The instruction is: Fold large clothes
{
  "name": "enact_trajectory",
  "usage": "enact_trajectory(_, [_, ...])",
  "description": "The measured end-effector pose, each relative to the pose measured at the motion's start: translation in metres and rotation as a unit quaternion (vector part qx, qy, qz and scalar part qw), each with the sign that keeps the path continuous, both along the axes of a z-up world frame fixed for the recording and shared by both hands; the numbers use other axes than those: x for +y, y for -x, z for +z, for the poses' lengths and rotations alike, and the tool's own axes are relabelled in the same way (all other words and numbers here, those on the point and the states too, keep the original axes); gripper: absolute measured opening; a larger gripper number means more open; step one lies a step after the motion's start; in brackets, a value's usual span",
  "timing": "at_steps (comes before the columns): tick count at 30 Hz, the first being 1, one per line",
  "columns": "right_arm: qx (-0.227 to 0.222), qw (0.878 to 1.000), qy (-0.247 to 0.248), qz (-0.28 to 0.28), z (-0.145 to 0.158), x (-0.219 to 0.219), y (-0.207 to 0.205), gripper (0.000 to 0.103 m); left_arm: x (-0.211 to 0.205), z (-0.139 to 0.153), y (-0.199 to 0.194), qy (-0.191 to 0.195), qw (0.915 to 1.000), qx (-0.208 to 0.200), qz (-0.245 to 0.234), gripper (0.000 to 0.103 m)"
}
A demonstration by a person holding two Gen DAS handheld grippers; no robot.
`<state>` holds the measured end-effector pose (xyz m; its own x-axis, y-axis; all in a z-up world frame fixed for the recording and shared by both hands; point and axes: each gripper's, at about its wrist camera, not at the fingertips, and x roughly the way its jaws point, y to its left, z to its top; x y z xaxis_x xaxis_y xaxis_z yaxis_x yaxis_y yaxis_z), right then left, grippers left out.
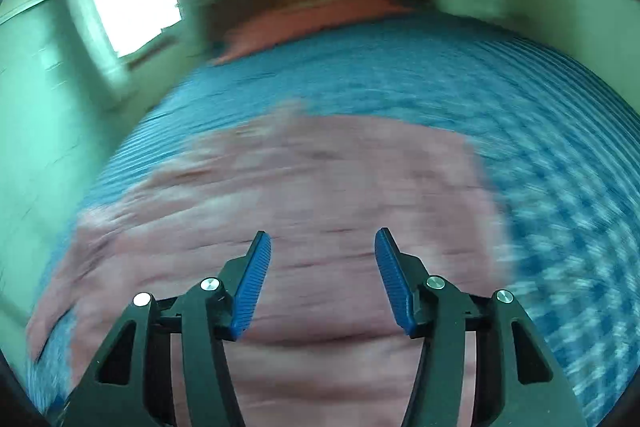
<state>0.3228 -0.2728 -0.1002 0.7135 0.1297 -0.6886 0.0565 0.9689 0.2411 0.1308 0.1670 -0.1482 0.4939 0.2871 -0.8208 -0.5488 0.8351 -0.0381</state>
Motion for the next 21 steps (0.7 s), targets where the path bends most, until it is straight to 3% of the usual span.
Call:
enact_trajectory(2, [0.039, 0.998, 0.026, -0.039, -0.028, -0.026, -0.012, 0.054, 0.001, 0.0, 0.0, 0.0, 1.0, 0.0, 0.0, 0.101])
enact_trajectory(4, [0.071, 0.997, 0.016, -0.025, -0.055, -0.03, -0.018, 0.054, 0.0, 0.0, 0.0, 0.0, 1.0, 0.0, 0.0, 0.101])
enact_trajectory(7, [0.061, 0.997, 0.049, -0.014, -0.042, -0.022, -0.02, 0.054, 0.0, 0.0, 0.0, 0.0, 1.0, -0.001, 0.0, 0.101])
enact_trajectory(10, [0.03, 0.999, 0.026, -0.028, -0.021, -0.025, -0.037, 0.054, 0.0, -0.001, 0.0, -0.002, 1.0, 0.001, 0.0, 0.101])
enact_trajectory(13, [0.025, 0.999, 0.019, -0.039, -0.021, -0.03, -0.059, 0.055, 0.0, -0.001, -0.001, -0.002, 1.0, 0.001, 0.0, 0.101])
enact_trajectory(16, [0.086, 0.996, 0.022, -0.03, -0.054, -0.026, -0.082, 0.057, 0.001, -0.001, -0.001, -0.002, 1.0, 0.002, 0.0, 0.101])
enact_trajectory(19, [0.063, 0.996, 0.062, -0.032, -0.044, -0.015, -0.069, 0.057, 0.0, -0.001, -0.001, -0.001, 1.0, 0.0, 0.0, 0.101])
enact_trajectory(21, [0.037, 0.998, 0.046, -0.024, -0.032, -0.008, -0.045, 0.057, 0.0, -0.001, -0.001, -0.002, 1.0, 0.001, 0.0, 0.101])
